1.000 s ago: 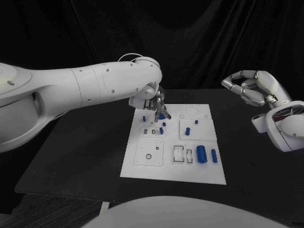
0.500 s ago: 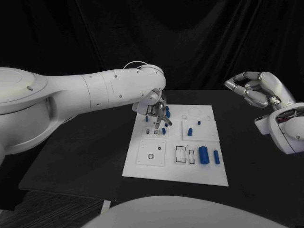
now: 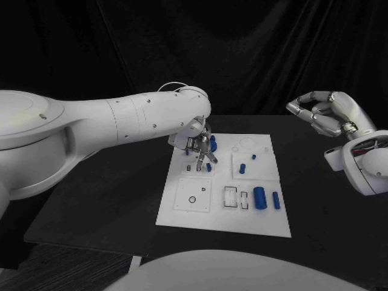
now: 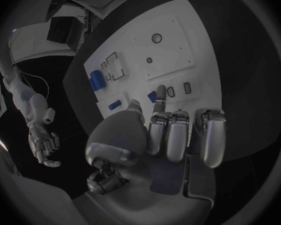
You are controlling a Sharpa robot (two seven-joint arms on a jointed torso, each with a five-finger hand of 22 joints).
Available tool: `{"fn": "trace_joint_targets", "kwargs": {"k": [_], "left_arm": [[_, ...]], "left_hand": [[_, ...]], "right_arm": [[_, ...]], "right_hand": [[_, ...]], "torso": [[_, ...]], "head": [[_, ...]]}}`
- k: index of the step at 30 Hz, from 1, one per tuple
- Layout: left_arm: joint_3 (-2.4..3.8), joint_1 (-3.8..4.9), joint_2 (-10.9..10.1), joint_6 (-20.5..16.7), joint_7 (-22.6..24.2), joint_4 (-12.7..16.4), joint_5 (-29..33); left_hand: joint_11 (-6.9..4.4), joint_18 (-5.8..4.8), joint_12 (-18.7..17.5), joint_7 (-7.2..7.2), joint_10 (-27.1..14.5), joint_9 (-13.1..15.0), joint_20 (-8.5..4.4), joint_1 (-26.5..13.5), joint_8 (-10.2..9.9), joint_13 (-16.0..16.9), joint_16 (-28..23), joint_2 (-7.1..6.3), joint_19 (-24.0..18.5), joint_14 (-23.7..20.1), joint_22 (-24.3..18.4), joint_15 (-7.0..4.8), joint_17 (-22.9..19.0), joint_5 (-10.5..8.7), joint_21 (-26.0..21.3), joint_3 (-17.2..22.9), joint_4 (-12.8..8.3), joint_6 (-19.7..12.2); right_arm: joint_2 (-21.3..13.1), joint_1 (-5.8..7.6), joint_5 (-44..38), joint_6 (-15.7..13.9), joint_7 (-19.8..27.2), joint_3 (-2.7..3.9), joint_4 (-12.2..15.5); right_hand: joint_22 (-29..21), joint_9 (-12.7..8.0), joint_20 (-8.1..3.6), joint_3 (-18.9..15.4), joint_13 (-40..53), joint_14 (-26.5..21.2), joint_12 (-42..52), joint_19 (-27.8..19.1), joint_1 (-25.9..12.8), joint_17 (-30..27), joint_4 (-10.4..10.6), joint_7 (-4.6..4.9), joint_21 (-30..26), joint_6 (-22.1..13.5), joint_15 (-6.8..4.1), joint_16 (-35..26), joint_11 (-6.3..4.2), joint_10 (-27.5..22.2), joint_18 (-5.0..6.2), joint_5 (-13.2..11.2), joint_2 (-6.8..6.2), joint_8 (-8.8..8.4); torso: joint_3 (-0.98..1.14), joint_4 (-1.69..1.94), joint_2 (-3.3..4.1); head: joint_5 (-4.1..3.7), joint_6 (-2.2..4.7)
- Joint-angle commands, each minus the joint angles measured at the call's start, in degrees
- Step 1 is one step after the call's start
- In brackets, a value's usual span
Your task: Assemble the parts on the task board
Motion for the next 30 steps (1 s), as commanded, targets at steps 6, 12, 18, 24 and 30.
{"fn": "trace_joint_targets", "kwargs": {"k": [6,12,18,24,30], "left_arm": [[0.05,-0.71,0.49,-0.83,-0.05,-0.87,0.45],[0.05,-1.15,0.66,-1.55,0.34,-1.40,0.45],[0.05,-1.39,0.98,-3.12,1.37,-1.76,0.45],[0.05,-1.70,1.47,-4.26,2.23,-2.31,0.45],[0.05,-2.38,2.00,-4.89,2.69,-3.07,0.45]], "left_hand": [[-0.59,-2.10,0.14,-0.05,6.67,-0.77,-0.38,-0.36,-1.40,14.67,0.80,-0.90,2.81,6.15,12.86,-0.51,15.22,1.67,-0.01,2.68,-0.94,0.45],[-0.49,-1.79,0.14,0.08,6.67,-1.15,-0.37,-0.46,-2.19,14.67,0.80,-0.74,1.97,6.15,12.13,-0.47,15.22,1.61,-0.86,3.21,-0.93,0.28],[-0.46,-1.67,0.14,0.12,6.67,-1.33,-0.35,-0.30,-2.57,14.67,0.80,-0.70,1.67,6.15,11.87,-0.44,15.22,1.88,-1.20,3.63,-1.12,0.32],[-0.52,-1.75,0.14,0.07,6.67,-1.44,-0.36,-0.04,-2.82,14.67,0.80,-0.80,1.90,6.15,12.02,-0.47,15.22,2.33,-1.08,4.13,-1.46,0.71],[-0.63,-1.75,0.14,-0.05,6.67,-1.44,-0.41,0.07,-2.82,14.67,0.80,-0.90,1.96,6.15,12.04,-0.57,15.22,2.53,-1.08,4.39,-1.64,1.16]], "right_arm": [[0.20,0.09,-0.36,0.04,-1.32,0.06,-0.34],[0.28,0.09,-0.36,0.24,-1.53,0.06,-0.50],[0.24,0.09,-0.36,0.38,-1.80,0.06,-0.52],[0.06,0.09,-0.36,0.24,-1.97,0.06,-0.55],[0.16,0.09,-0.36,0.47,-2.26,0.06,-0.68]], "right_hand": [[10.12,-0.58,0.18,-1.00,13.17,5.07,0.48,0.46,1.11,10.31,0.14,-0.10,1.21,0.23,0.15,1.02,0.41,4.58,-1.31,0.97,0.71,0.57],[10.12,-0.59,0.19,-0.98,13.13,5.07,0.46,0.47,1.19,10.33,0.12,-0.10,1.22,0.24,0.15,1.03,0.42,4.56,-1.31,1.02,0.72,0.57],[10.10,-0.62,0.20,-0.93,13.09,5.05,0.44,0.44,1.42,10.23,0.10,-0.10,1.16,0.27,0.17,0.98,0.46,4.53,-1.29,1.11,0.77,0.58],[10.10,-0.64,0.21,-0.90,13.10,5.06,0.45,0.44,1.57,10.27,0.09,-0.10,1.17,0.30,0.19,1.01,0.48,4.54,-1.29,1.14,0.80,0.58],[10.10,-0.65,0.22,-0.87,13.09,5.05,0.44,0.44,1.66,10.22,0.09,-0.10,1.18,0.33,0.20,0.98,0.50,4.53,-1.30,1.17,0.82,0.59]], "torso": [[0.01,-0.01,-0.15],[-0.04,0.05,-0.09],[0.00,-0.06,-0.15],[0.01,-0.03,-0.17],[0.03,-0.06,-0.18]], "head": [[0.14,-0.02],[-0.10,-0.02],[0.20,-0.02],[0.25,-0.02],[0.26,-0.02]]}}
